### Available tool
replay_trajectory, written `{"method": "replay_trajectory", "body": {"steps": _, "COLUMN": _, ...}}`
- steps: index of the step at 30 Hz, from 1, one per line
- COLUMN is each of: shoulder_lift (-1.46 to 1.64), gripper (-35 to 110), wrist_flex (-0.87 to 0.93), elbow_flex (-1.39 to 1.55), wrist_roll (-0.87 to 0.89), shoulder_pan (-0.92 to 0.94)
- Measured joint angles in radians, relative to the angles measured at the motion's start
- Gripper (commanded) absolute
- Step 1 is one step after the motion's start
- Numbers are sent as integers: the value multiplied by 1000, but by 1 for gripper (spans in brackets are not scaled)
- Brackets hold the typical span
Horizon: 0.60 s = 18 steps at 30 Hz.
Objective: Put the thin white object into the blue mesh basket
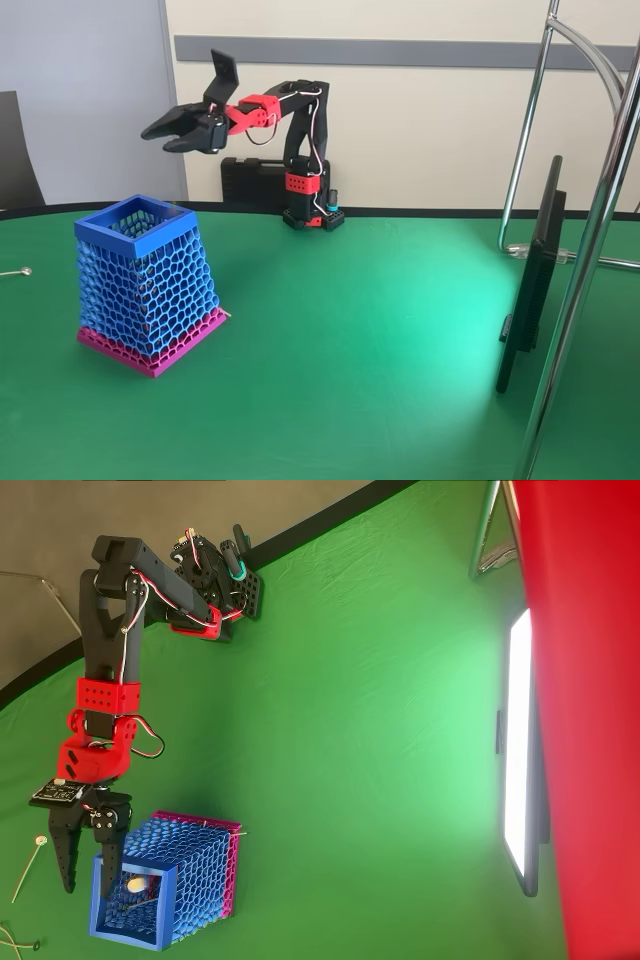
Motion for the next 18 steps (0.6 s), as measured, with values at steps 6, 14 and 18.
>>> {"method": "replay_trajectory", "body": {"steps": 6, "shoulder_lift": -5, "gripper": 24, "wrist_flex": 0, "elbow_flex": 0, "wrist_roll": 15, "shoulder_pan": 8}}
{"method": "replay_trajectory", "body": {"steps": 14, "shoulder_lift": 92, "gripper": 10, "wrist_flex": 0, "elbow_flex": 132, "wrist_roll": 187, "shoulder_pan": -58}}
{"method": "replay_trajectory", "body": {"steps": 18, "shoulder_lift": 175, "gripper": 1, "wrist_flex": 0, "elbow_flex": 224, "wrist_roll": 299, "shoulder_pan": -104}}
